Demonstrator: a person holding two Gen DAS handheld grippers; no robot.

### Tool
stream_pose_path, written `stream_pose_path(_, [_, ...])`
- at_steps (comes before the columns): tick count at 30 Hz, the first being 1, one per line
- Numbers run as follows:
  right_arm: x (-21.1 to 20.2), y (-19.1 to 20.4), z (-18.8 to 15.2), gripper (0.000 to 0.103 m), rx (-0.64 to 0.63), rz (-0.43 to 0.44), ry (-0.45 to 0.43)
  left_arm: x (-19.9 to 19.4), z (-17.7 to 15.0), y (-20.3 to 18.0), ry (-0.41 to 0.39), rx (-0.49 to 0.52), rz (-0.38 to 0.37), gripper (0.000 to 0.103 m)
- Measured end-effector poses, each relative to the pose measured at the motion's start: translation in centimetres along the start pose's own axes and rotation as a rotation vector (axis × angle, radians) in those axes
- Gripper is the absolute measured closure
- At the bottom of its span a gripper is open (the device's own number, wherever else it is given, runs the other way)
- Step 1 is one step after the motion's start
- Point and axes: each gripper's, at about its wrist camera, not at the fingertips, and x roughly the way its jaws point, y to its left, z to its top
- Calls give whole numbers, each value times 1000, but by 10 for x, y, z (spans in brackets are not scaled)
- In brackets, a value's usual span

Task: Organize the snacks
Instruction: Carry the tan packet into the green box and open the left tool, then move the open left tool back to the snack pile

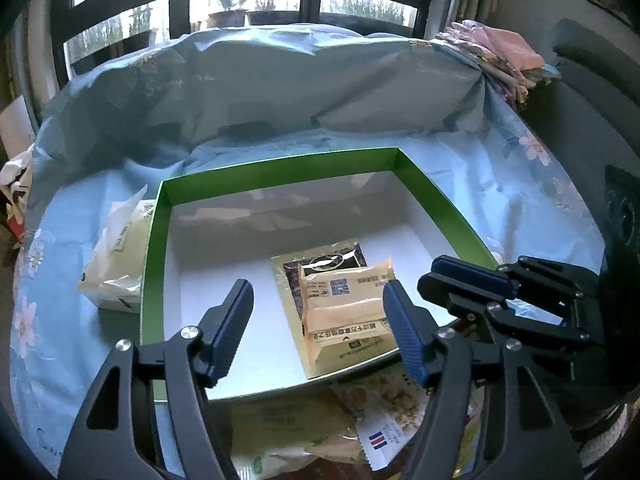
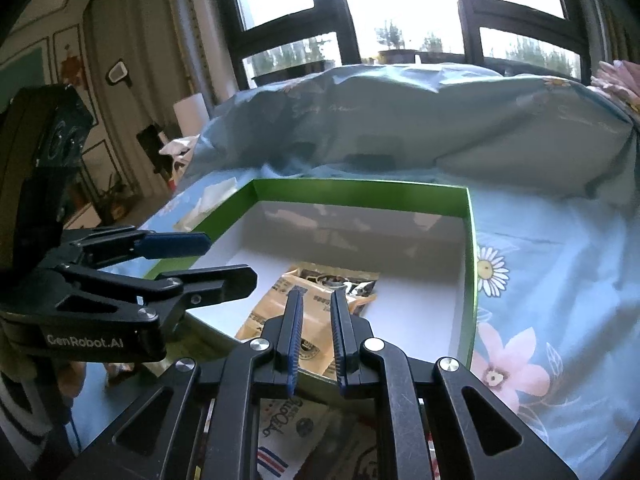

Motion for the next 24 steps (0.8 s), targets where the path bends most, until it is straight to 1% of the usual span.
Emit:
stream_pose_path(1, [-1,-1,0,88,6,2,-3,-1,0,0,-2,3,13,34])
stream_pose_path(2, [-2,-2,0,88,12,4,-4,-1,-1,-1,-4,7,30,29])
stream_pose_path(3, [-3,-4,-1,84,20,2,-8,-2,-1,-2,-5,10,42,23])
stream_pose_path(4, [-4,-5,-2,77,24,0,-10,-3,-1,-2,-10,14,58,22])
stream_pose_path(5, [-5,-6,-2,73,32,0,-14,-4,-1,-2,-16,19,67,22])
stream_pose_path(6, [-7,-7,-2,65,43,0,-16,-5,-2,-2,-18,22,69,22])
stream_pose_path(7, [-8,-8,-2,60,50,-2,-22,-7,-2,-2,-22,23,73,22])
stream_pose_path(9, [-12,-10,-2,57,62,-1,-31,-10,-2,-2,-31,27,94,22])
stream_pose_path(14, [-19,-9,-4,54,75,-6,-52,-17,-3,-6,-65,46,155,22])
stream_pose_path(16, [-22,-10,-6,49,78,-8,-57,-22,-4,-7,-82,52,171,21])
stream_pose_path(20, [-27,-10,-6,49,85,-1,-69,-29,-5,-8,-107,57,196,21])
stream_pose_path(24, [-32,-7,-6,49,82,5,-79,-36,-8,-10,-127,66,238,21])
